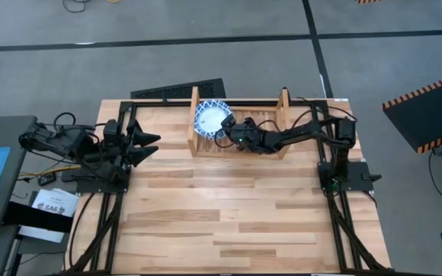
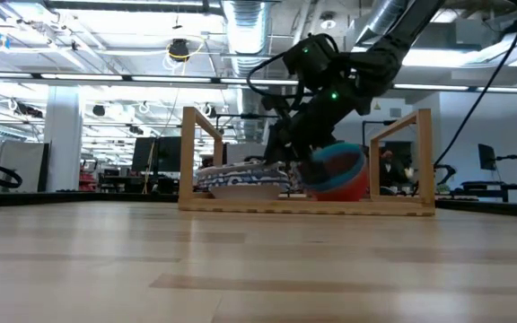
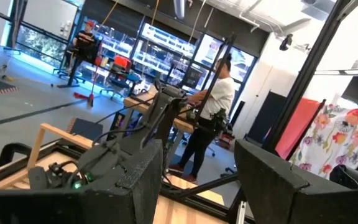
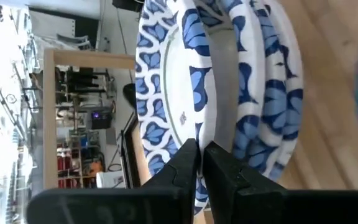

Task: Place and stack bowls onto a shelf
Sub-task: Stack the blue pattern bowl on top of the blue pattern bowl on the shelf, then return to Home Position

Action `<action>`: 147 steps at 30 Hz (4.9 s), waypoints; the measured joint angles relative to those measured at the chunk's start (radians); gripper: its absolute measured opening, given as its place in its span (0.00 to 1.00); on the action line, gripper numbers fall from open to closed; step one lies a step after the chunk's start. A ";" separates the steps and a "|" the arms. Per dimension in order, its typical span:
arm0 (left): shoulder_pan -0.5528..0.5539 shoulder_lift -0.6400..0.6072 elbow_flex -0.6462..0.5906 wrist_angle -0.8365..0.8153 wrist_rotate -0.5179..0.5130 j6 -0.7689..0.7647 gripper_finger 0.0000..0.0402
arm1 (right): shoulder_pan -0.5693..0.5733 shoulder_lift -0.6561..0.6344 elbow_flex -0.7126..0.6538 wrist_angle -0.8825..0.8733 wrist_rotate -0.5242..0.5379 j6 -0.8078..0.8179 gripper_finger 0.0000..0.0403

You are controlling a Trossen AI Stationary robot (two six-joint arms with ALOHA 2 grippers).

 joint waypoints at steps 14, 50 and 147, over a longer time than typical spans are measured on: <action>0.000 0.000 0.000 0.000 0.001 -0.001 0.46 | -0.014 -0.021 0.000 -0.018 -0.012 -0.108 0.18; 0.000 0.000 0.000 -0.011 -0.045 0.087 0.46 | 0.038 -0.513 -0.001 -0.279 -0.492 -0.979 0.55; 0.366 -0.582 -0.753 0.093 0.490 -0.018 0.00 | 0.370 -0.729 -0.001 -0.477 -0.493 -1.045 0.55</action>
